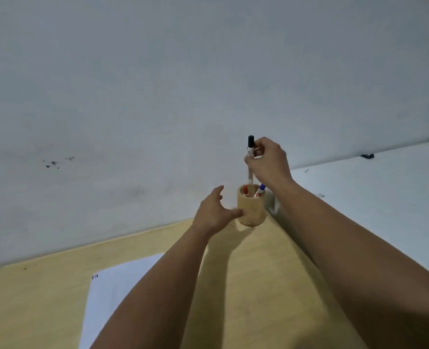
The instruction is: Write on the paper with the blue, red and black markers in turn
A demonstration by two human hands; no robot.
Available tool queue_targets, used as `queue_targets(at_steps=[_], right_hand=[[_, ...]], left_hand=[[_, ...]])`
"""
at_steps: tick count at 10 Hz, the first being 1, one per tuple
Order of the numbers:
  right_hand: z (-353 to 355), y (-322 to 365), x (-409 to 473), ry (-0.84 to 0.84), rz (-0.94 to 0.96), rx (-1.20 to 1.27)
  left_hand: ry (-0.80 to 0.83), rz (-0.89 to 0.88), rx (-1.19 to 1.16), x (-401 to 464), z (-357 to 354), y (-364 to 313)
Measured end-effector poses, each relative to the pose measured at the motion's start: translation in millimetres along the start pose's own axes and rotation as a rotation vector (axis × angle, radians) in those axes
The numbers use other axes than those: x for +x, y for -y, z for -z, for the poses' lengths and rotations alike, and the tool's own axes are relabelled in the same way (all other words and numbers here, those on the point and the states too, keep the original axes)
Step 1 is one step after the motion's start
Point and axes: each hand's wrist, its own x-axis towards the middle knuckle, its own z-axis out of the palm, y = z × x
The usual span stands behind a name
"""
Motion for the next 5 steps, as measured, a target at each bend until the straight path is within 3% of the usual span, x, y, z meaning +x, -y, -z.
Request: queue_targets(at_steps=[2, 4, 5], right_hand=[[-20.6, -48.9, 6.5, 0.092, -0.105, -0.056], [-20.2, -47.8, -10.1, 0.126, -0.102, -0.011], [-3.5, -25.9, -15.3, -0.028, -0.036, 0.193]], left_hand=[[0.002, -0.007, -0.051, 36.1, -55.2, 11.5], [-0.055, 0.009, -0.049, 20.1, -54.9, 20.9], [-0.033, 0.003, -0.129, -15.9, -45.5, 18.2]])
